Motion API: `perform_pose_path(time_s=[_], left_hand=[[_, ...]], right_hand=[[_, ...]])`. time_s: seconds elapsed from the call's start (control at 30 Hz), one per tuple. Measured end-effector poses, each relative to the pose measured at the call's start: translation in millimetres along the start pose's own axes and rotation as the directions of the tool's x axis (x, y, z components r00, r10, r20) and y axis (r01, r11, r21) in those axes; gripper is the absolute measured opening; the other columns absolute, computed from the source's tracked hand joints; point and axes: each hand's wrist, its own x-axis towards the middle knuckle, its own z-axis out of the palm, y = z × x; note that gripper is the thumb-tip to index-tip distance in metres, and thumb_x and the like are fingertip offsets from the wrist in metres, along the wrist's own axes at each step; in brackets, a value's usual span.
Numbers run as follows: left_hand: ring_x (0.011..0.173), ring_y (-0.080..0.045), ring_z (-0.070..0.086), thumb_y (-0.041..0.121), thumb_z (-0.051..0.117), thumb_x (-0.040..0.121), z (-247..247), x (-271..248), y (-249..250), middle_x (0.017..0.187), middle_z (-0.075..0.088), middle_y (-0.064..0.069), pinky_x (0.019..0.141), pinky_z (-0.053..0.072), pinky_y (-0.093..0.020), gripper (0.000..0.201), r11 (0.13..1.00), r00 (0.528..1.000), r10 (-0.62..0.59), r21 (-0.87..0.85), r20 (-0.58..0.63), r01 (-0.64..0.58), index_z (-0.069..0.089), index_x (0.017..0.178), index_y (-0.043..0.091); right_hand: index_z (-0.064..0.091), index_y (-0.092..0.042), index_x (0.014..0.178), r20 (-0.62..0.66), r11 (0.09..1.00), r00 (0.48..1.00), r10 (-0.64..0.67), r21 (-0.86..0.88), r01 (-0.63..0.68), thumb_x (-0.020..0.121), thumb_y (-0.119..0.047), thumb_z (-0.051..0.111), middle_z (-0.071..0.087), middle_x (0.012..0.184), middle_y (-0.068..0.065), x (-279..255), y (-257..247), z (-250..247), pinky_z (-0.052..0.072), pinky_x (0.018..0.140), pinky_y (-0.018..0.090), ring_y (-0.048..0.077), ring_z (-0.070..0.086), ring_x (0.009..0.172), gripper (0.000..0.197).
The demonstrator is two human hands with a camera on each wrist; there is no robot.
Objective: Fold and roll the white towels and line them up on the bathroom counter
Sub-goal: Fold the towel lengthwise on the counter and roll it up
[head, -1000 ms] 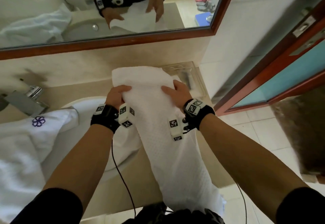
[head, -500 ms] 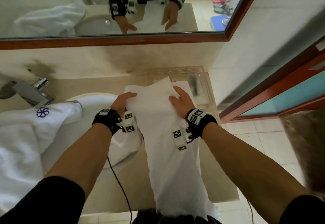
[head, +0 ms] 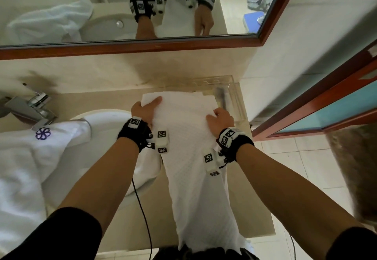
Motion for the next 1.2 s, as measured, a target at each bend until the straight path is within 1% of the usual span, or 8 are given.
perform_pose_path(time_s=[0.1, 0.2, 0.27, 0.4, 0.57, 0.83, 0.97, 1.2], left_hand=[[0.058, -0.018, 0.066, 0.048, 0.065, 0.087, -2, -10, -7, 0.080, 0.073, -0.005, 0.055, 0.050, -0.023, 0.040, 0.991, 0.984, -0.098, -0.081, 0.147, 0.110, 0.065, 0.107, 0.012], [0.095, -0.029, 0.069, 0.035, 0.058, 0.092, -11, -12, -23, 0.121, 0.067, -0.016, 0.086, 0.052, -0.040, 0.040, 0.982, 0.939, -0.120, -0.103, 0.322, 0.161, 0.063, 0.122, 0.009], [0.101, -0.034, 0.067, 0.029, 0.059, 0.089, -16, -12, -26, 0.123, 0.065, -0.018, 0.088, 0.051, -0.044, 0.044, 0.978, 0.912, -0.153, -0.075, 0.380, 0.195, 0.060, 0.127, 0.006], [0.096, -0.031, 0.068, 0.015, 0.060, 0.091, -20, -8, -23, 0.118, 0.068, -0.017, 0.082, 0.056, -0.042, 0.036, 0.988, 0.927, -0.152, 0.043, 0.344, 0.146, 0.060, 0.125, 0.002], [0.086, -0.025, 0.070, 0.008, 0.079, 0.079, -8, -7, -26, 0.105, 0.071, -0.012, 0.058, 0.059, -0.033, 0.036, 0.993, 0.988, -0.021, 0.115, 0.154, 0.004, 0.064, 0.111, 0.001], [0.077, -0.021, 0.073, 0.029, 0.084, 0.075, -6, -2, -31, 0.096, 0.075, -0.008, 0.069, 0.059, -0.034, 0.036, 0.994, 0.994, 0.075, 0.072, 0.082, -0.081, 0.071, 0.102, 0.009], [0.102, -0.025, 0.068, 0.039, 0.058, 0.096, -5, -7, -20, 0.115, 0.070, -0.010, 0.088, 0.054, -0.033, 0.042, 0.990, 0.985, -0.032, -0.128, 0.169, 0.054, 0.064, 0.123, 0.006], [0.108, -0.035, 0.061, 0.012, 0.050, 0.089, -13, -2, 6, 0.124, 0.060, -0.010, 0.086, 0.052, -0.047, 0.045, 0.981, 0.938, 0.061, -0.195, 0.341, 0.008, 0.051, 0.132, 0.026]], right_hand=[[0.059, -0.011, 0.112, 0.029, 0.996, 0.999, 0.031, -0.087, -0.029, 0.089, -0.024, 0.047, 0.063, 0.112, 0.010, 7, -1, -5, 0.040, 0.072, 0.030, 0.025, 0.053, 0.088, 0.029], [0.057, -0.015, 0.101, -0.066, 0.984, 0.998, 0.010, -0.179, -0.022, 0.090, -0.027, 0.042, 0.061, 0.116, 0.012, 7, -4, -9, 0.043, 0.083, 0.037, 0.032, 0.054, 0.099, 0.023], [0.063, -0.011, 0.108, -0.116, 0.961, 0.993, 0.015, -0.272, -0.046, 0.090, -0.031, 0.039, 0.055, 0.120, 0.013, 6, -3, -7, 0.042, 0.091, 0.042, 0.034, 0.050, 0.110, 0.035], [0.051, -0.012, 0.068, -0.134, 0.991, 0.988, 0.074, -0.104, -0.088, 0.078, -0.032, 0.040, 0.049, 0.091, 0.014, 9, -4, -5, 0.034, 0.071, 0.035, 0.027, 0.045, 0.083, 0.025], [0.059, -0.008, 0.094, -0.042, 0.982, 0.987, 0.152, -0.109, -0.156, 0.092, -0.026, 0.045, 0.051, 0.089, 0.007, 17, -6, -21, 0.035, 0.070, 0.032, 0.024, 0.045, 0.078, 0.023], [0.060, -0.004, 0.116, 0.064, 0.982, 0.983, 0.171, 0.073, -0.175, 0.085, -0.055, 0.060, 0.064, 0.111, 0.010, 23, -6, -18, 0.051, 0.083, 0.037, 0.032, 0.062, 0.099, 0.060], [0.064, -0.015, 0.071, 0.001, 0.953, 0.996, 0.092, 0.291, -0.088, 0.080, -0.039, 0.073, 0.067, 0.076, 0.001, 34, -10, -22, 0.053, 0.072, 0.030, 0.024, 0.066, 0.077, 0.027], [0.073, -0.013, 0.095, -0.070, 0.932, 0.997, -0.014, 0.360, 0.038, 0.077, -0.010, 0.075, 0.065, 0.078, -0.005, 37, -23, -34, 0.055, 0.077, 0.028, 0.020, 0.067, 0.087, 0.019]])
